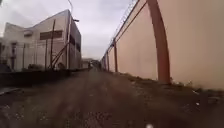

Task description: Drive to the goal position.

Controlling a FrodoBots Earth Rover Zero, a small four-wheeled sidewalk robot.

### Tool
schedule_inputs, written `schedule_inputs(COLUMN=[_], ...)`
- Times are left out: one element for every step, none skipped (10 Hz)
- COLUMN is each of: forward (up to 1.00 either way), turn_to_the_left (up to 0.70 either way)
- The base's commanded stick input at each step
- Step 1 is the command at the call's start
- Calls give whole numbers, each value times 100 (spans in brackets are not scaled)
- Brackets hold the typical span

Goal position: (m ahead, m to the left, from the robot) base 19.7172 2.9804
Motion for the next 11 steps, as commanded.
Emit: schedule_inputs(forward=[100,100,100,100,100,100,100,100,100,100,100], turn_to_the_left=[0,0,0,0,0,0,0,0,0,0,0])
